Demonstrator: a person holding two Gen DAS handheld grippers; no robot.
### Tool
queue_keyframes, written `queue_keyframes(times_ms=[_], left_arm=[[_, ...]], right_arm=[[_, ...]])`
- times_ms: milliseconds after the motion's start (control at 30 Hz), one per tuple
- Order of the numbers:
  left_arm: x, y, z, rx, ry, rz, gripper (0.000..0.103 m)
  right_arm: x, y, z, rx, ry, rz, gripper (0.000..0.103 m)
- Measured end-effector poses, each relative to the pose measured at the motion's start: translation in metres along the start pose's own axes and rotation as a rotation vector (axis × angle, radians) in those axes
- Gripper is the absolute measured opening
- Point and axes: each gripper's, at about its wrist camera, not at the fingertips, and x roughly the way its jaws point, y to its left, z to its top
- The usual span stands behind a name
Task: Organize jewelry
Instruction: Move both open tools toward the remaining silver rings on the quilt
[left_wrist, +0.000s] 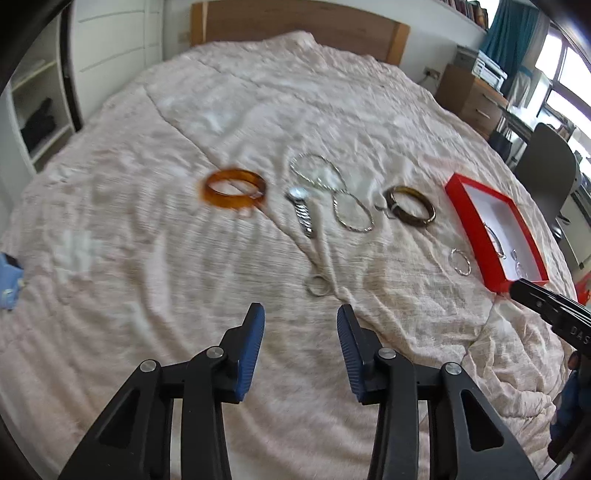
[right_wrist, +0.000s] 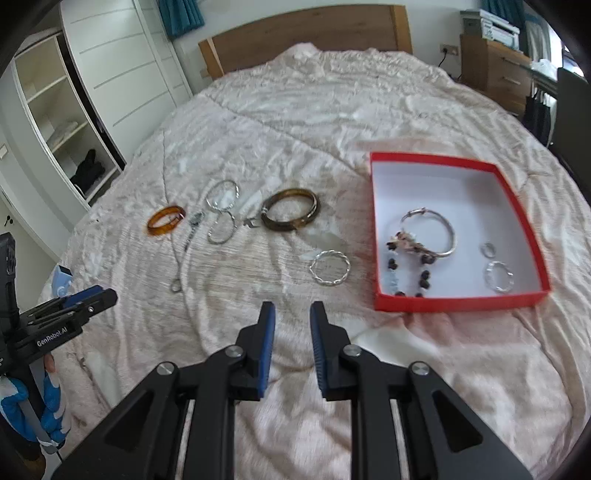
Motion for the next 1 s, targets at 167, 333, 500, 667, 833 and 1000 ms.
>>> queue_keyframes(times_ms=[167,333,500,667,833,1000], left_arm=[[0.032,-0.006,0.006,0.016,0.043,-0.005,0.041],[0.057,-0.008,0.009,0.026,0.077,0.000,0.041],[0.069,-0.004,0.012,0.020,0.087,0.003,0.041],[0.079,-0.004,0.015,0.025,0.093,0.000,0.041],[0.089,-0.003,0.016,0.029,0.104,0.002,0.041],[0.094,-0.004,0.015,0.036,0.107,0.007,0.040]], right_arm=[[0.030,-0.010,0.010,0.007,0.025,0.012,0.019],[0.055,-0.014,0.016,0.008,0.048,0.024,0.019],[0.072,-0.014,0.023,0.000,0.055,0.029,0.019],[0.086,-0.015,0.027,-0.011,0.068,0.020,0.019],[0.095,-0.012,0.029,-0.020,0.081,-0.001,0.019],[0.103,-0.003,0.026,-0.050,0.126,-0.068,0.019]])
